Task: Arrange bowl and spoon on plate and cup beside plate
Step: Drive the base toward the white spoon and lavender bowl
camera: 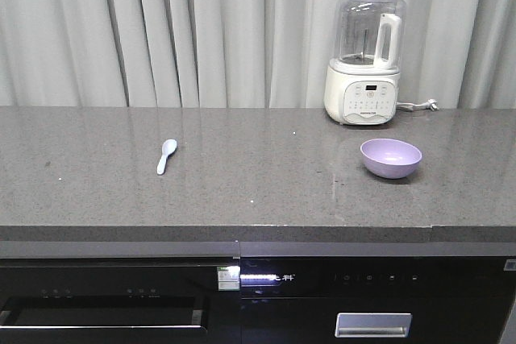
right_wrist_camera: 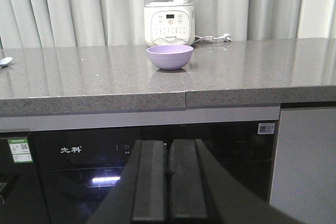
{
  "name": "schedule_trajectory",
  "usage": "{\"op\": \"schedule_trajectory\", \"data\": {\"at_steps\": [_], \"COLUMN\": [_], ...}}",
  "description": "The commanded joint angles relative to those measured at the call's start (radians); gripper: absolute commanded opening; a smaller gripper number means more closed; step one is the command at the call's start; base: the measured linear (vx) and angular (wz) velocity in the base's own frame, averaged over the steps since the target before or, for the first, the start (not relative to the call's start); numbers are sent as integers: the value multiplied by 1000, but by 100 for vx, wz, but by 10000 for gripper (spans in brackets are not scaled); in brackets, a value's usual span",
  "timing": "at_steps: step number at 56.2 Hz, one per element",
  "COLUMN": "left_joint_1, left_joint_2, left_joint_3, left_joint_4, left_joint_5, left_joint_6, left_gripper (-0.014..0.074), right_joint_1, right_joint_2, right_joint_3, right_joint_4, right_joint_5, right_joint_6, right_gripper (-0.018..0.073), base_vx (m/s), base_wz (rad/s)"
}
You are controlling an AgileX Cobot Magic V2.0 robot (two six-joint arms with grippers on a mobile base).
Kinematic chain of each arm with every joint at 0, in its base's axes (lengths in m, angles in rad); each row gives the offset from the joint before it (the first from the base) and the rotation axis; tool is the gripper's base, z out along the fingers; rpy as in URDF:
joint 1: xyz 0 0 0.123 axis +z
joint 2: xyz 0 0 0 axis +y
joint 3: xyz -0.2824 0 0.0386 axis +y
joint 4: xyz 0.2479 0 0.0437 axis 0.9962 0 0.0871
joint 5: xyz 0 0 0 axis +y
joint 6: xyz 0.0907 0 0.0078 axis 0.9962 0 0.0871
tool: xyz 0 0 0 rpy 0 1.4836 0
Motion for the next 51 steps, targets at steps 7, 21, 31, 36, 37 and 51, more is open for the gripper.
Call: {"op": "schedule_trajectory", "data": {"at_steps": [7,21,31,36,37,51], "left_joint_1": [-1,-1,-1,-1,-1,-1], "left_joint_2": [-17,-17,-17,-17,-17,-17], "left_joint_3": [-25,-25,-25,-25,-25,-25], "left_joint_4": [1,1,1,1,1,1], "left_joint_5": [-78,-78,-78,-78,-78,-78], "left_joint_6": [-8,-8,-8,-8,-8,-8], "left_gripper": [-6,-6,-6,-6,-6,-6], "right_joint_1": [-3,-3,-3,-3,-3,-3], "right_joint_2": [-4,-4,-4,-4,-4,-4], "right_joint_3": [3,3,3,3,3,3], "right_joint_4": [-7,-7,-7,-7,-7,-7], "right_joint_5": [-85,-85,-85,-85,-85,-85], "right_joint_6": [-4,-4,-4,-4,-4,-4], "right_gripper": [-9,-9,-9,-9,-9,-9], "base_vx": [0,0,0,0,0,1], "base_wz": [0,0,0,0,0,-5]}}
